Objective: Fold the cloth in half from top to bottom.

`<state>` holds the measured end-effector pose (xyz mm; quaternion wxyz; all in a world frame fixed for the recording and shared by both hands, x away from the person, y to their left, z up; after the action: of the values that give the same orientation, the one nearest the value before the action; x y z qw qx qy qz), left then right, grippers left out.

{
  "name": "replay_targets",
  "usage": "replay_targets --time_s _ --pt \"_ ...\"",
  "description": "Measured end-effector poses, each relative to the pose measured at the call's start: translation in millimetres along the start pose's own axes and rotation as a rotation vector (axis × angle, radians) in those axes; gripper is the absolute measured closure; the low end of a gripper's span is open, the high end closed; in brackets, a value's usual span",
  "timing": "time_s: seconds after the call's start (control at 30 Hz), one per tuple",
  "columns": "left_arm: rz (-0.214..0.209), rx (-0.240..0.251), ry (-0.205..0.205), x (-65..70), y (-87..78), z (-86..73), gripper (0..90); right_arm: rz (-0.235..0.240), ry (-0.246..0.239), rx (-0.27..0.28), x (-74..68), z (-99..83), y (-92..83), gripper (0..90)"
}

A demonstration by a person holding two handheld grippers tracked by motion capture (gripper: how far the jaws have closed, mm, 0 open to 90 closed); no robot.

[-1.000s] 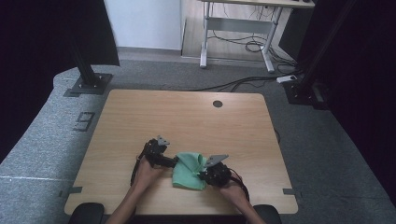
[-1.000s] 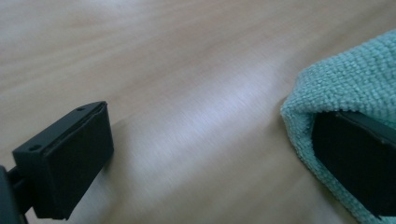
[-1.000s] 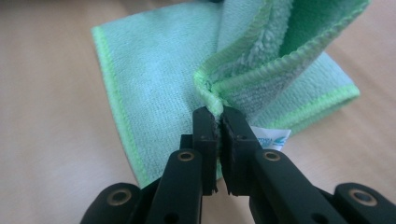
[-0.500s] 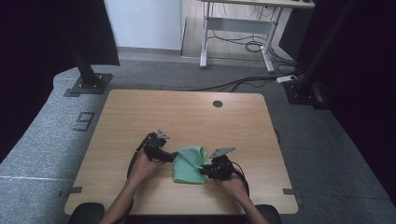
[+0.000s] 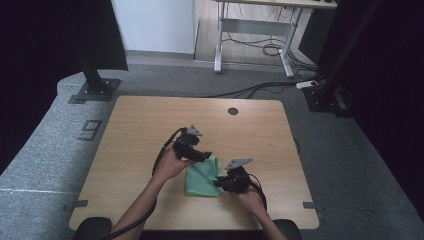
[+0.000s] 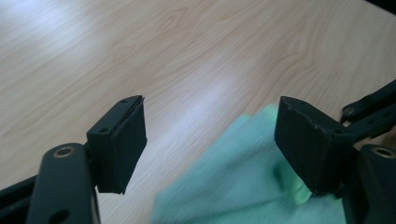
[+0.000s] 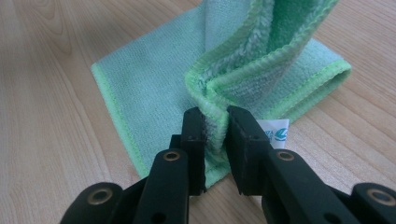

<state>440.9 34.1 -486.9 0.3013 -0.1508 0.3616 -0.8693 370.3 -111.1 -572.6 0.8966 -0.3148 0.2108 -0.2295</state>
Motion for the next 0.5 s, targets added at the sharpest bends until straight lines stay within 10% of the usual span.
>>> replay_targets --time_s 0.3,0.5 --pt "-0.057 -0.104 0.056 20.1 23.2 8.7 45.4 0.001 -0.006 0.006 1.0 -0.6 0.2 76.2" --pt "-0.109 -0.146 0.045 18.4 21.1 0.2 76.7 0.002 -0.004 0.012 1.1 -0.9 0.2 76.2"
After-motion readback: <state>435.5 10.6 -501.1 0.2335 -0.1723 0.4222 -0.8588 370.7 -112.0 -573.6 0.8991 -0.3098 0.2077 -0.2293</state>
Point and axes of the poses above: each handheld gripper's, and its own axes: y roughly forward along the jaws, z roughly out of its top, x roughly to its right, the point moved 5 cm from there along y, roughly forward along the jaws, and after that the axes turned 2 degrees about z, right-handed, at the moved point
